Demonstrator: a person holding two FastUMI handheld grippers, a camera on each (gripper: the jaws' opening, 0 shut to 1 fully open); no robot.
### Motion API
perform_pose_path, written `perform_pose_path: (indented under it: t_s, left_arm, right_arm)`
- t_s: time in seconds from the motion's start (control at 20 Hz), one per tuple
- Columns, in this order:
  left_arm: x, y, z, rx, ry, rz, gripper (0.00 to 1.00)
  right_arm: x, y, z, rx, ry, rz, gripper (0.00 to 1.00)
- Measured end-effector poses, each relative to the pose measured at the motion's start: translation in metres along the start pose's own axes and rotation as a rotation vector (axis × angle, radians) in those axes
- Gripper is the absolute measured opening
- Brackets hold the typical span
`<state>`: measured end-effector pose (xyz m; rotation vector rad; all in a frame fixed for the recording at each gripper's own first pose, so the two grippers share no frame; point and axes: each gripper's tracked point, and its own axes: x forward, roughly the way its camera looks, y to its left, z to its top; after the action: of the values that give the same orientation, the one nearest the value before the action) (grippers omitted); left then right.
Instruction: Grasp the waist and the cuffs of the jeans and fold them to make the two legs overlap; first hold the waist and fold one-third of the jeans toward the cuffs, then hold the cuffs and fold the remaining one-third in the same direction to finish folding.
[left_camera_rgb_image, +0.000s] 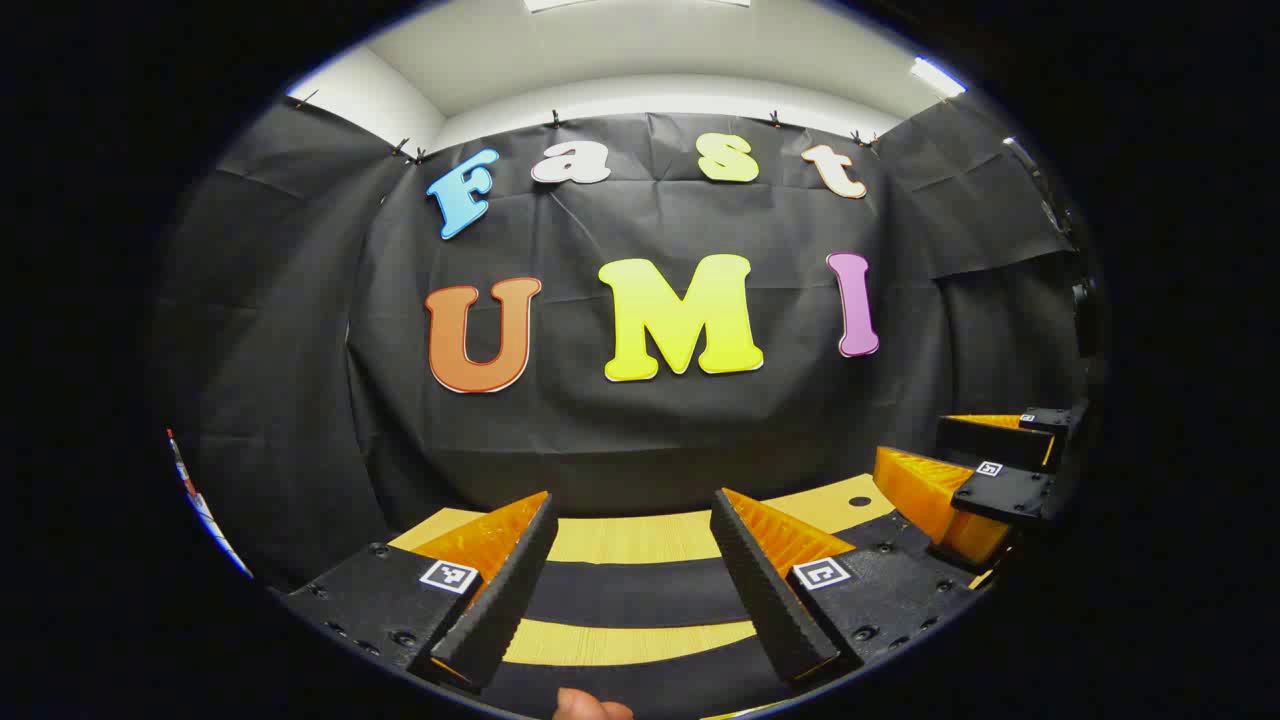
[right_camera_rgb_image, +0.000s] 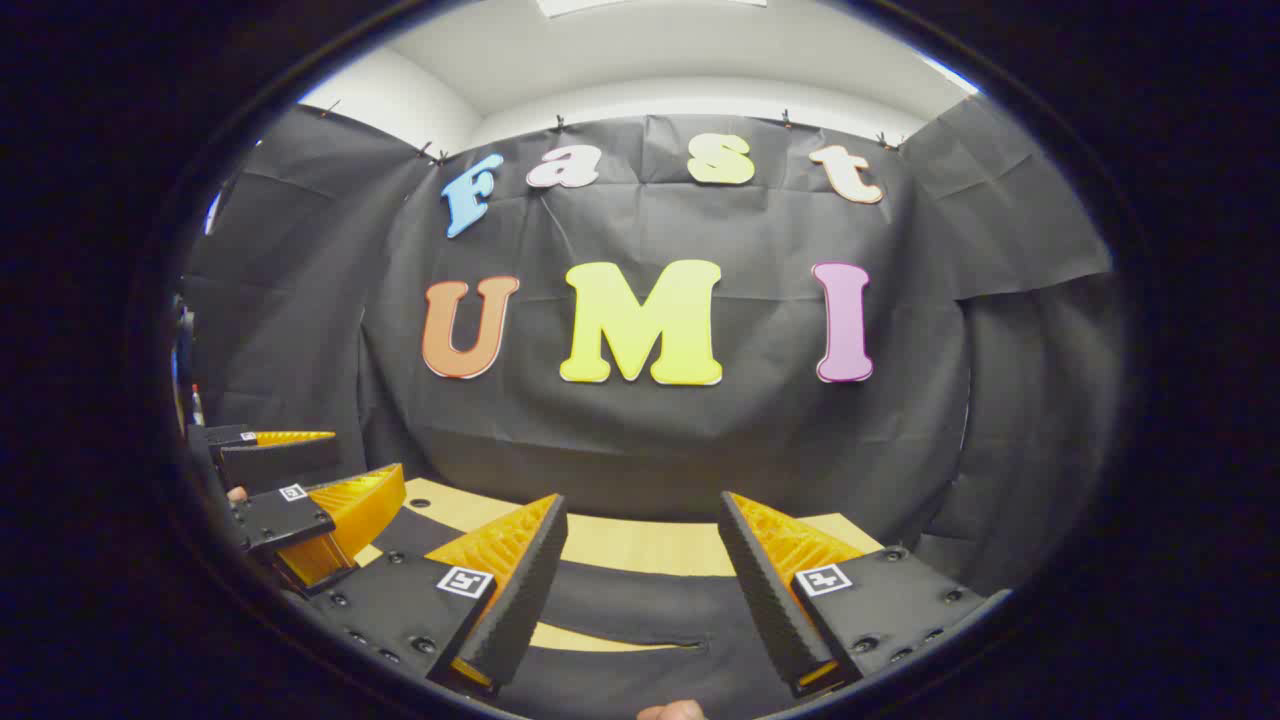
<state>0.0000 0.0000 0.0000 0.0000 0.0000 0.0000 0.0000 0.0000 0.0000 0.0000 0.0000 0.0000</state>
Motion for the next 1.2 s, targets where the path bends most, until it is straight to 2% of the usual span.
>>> perform_pose_path:
  t_s: [0.1,0.4,0.65,0.7,0.75,0.8,0.85,0.9,0.95,1.05,1.1,1.15,1.2]
  left_arm:
    - [-0.003,0.001,0.001,-0.006,-0.004,0.005,0.98]
    - [-0.011,0.007,0.012,0.027,-0.018,0.018,1.0]
    - [-0.021,0.03,0.039,0.044,-0.057,0.07,0.98]
    - [-0.024,0.036,0.041,0.038,-0.051,0.084,0.94]
    - [-0.029,0.041,0.044,0.038,-0.05,0.097,0.94]
    - [-0.034,0.044,0.048,0.05,-0.056,0.106,0.98]
    - [-0.036,0.045,0.054,0.067,-0.065,0.114,0.94]
    - [-0.038,0.049,0.055,0.081,-0.069,0.122,0.94]
    - [-0.039,0.052,0.051,0.077,-0.059,0.135,0.98]
    - [-0.041,0.066,0.037,0.038,-0.014,0.181,0.98]
    - [-0.046,0.075,0.026,0.013,0.008,0.212,0.94]
    - [-0.05,0.083,0.016,-0.013,0.036,0.244,0.99]
    - [-0.057,0.093,0.0,-0.037,0.07,0.281,0.99]
  right_arm:
    - [-0.002,0.0,0.001,-0.001,0.0,0.001,0.91]
    - [-0.013,0.002,0.003,-0.01,0.001,0.014,0.91]
    - [-0.027,0.005,0.019,-0.01,-0.019,0.038,0.91]
    - [-0.029,0.006,0.022,-0.008,-0.025,0.041,0.91]
    - [-0.03,0.006,0.025,-0.007,-0.028,0.045,0.91]
    - [-0.032,0.006,0.026,-0.003,-0.033,0.049,0.91]
    - [-0.034,0.006,0.029,0.002,-0.038,0.053,0.91]
    - [-0.034,0.007,0.03,0.007,-0.042,0.062,0.91]
    - [-0.033,0.007,0.032,0.008,-0.044,0.07,0.91]
    - [-0.033,0.008,0.032,0.015,-0.045,0.086,0.91]
    - [-0.032,0.008,0.032,0.023,-0.043,0.095,0.91]
    - [-0.03,0.009,0.03,0.026,-0.034,0.106,0.91]
    - [-0.029,0.01,0.026,0.023,-0.026,0.113,0.91]
